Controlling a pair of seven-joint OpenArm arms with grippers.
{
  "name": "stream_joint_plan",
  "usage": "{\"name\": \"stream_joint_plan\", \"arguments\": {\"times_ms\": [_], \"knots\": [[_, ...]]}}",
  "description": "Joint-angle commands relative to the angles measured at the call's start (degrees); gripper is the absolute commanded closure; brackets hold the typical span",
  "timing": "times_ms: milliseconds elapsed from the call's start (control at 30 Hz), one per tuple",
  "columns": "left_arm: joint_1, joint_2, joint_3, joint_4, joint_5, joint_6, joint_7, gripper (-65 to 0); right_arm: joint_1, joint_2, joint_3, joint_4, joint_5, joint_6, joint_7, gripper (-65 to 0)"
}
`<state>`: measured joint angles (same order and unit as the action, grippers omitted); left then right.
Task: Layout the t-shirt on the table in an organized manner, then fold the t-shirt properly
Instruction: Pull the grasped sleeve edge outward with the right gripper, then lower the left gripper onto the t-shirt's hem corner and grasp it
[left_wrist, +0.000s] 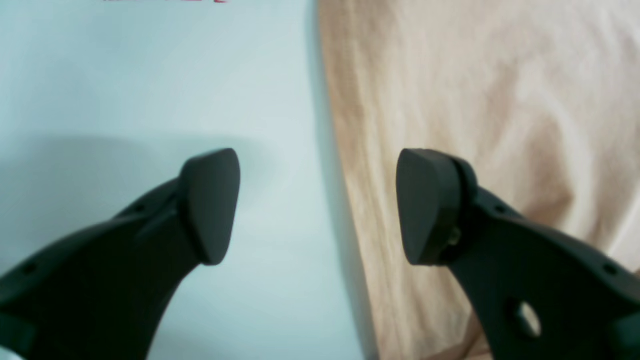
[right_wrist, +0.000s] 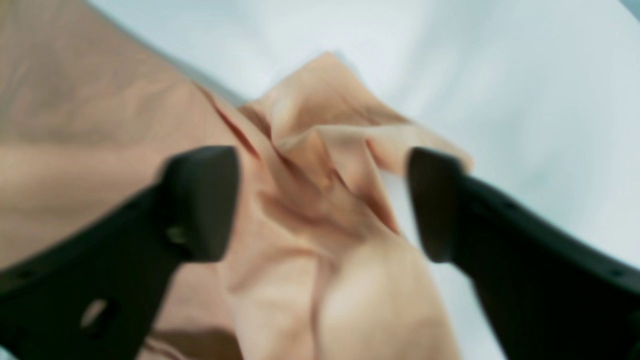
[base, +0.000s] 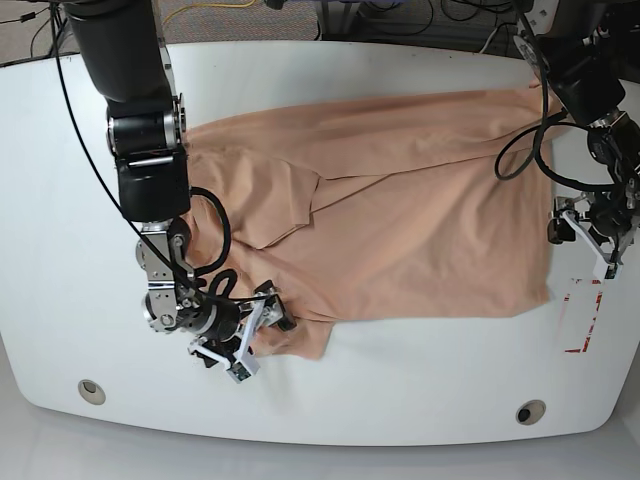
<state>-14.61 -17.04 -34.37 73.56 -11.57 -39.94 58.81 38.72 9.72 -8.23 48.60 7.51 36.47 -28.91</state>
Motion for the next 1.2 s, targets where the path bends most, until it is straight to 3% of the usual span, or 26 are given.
{"name": "stream_joint_plan", "arguments": {"times_ms": [0, 300, 600, 933, 1167], "knots": [[-1.3, -1.3, -0.1, 1.1, -0.6, -0.1, -1.0, -45.8, 1.0, 2.3, 0.7, 3.4, 0.5, -0.3, -0.1, -54.4], [-1.3, -1.2, -0.1, 1.1, -0.6, -0.1, -1.0, -45.8, -3.0, 6.6, 10.4, 3.8, 0.5, -0.3, 0.1, -41.2], [-1.3, -1.1, -0.1, 1.1, -0.6, -0.1, -1.0, -45.8, -6.4, 8.9, 14.3, 3.6, 0.5, 0.0, 1.7, -41.1], [-1.5, -1.0, -0.1, 1.1, -0.6, -0.1, -1.0, -45.8, -7.7, 8.6, 14.5, -6.3, 0.8, 0.1, 8.5, -41.1], [-2.0, -1.2, -0.1, 1.1, -0.7, -0.1, -1.0, -45.8, -7.8, 6.9, 14.3, -7.9, 0.9, 0.1, 9.2, -40.9]]}}
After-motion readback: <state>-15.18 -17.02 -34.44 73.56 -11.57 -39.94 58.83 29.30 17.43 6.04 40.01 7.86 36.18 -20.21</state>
